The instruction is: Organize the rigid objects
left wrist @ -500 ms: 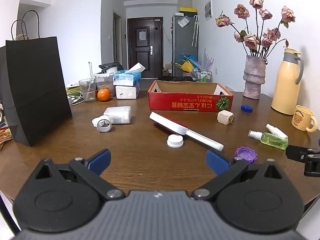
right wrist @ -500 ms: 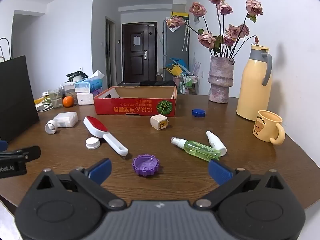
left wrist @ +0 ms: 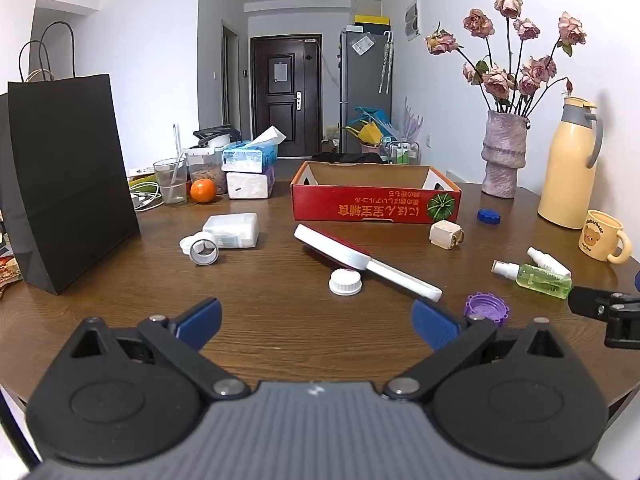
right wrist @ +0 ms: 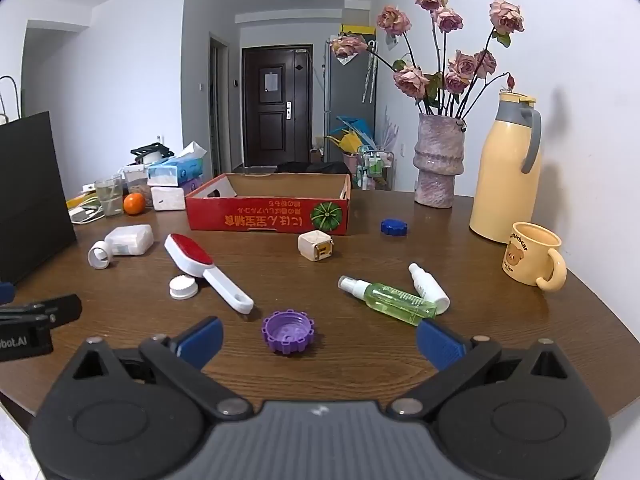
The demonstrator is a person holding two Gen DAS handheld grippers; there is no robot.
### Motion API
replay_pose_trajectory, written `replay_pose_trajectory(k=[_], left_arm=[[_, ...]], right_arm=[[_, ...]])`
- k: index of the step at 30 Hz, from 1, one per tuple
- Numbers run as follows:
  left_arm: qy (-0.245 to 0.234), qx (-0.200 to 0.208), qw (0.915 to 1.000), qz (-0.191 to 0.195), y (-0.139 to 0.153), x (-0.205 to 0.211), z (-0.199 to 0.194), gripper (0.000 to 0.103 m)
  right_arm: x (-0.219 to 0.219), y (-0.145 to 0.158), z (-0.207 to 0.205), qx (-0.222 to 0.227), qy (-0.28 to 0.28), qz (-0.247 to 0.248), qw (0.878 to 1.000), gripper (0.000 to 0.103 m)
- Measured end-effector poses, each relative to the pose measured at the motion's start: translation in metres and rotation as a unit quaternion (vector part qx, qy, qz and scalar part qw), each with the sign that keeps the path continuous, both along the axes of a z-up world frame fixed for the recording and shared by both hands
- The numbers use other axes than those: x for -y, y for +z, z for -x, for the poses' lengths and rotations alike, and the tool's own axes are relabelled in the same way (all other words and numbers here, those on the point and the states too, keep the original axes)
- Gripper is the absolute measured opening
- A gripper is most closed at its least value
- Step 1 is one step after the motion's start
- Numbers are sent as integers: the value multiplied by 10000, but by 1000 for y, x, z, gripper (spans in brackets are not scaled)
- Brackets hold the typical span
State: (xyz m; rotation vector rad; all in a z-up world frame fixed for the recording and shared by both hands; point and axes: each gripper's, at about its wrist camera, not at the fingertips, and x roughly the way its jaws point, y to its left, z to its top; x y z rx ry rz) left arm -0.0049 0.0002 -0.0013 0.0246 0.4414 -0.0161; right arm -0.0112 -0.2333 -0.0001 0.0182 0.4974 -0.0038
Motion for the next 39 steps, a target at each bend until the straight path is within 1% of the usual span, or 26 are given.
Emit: replay_pose_trajectory(k=[39], left_arm=[[-3, 3, 10000, 10, 1, 1, -2, 103]], right_arm=[[-2, 0, 1, 12, -15, 27, 10000, 103]])
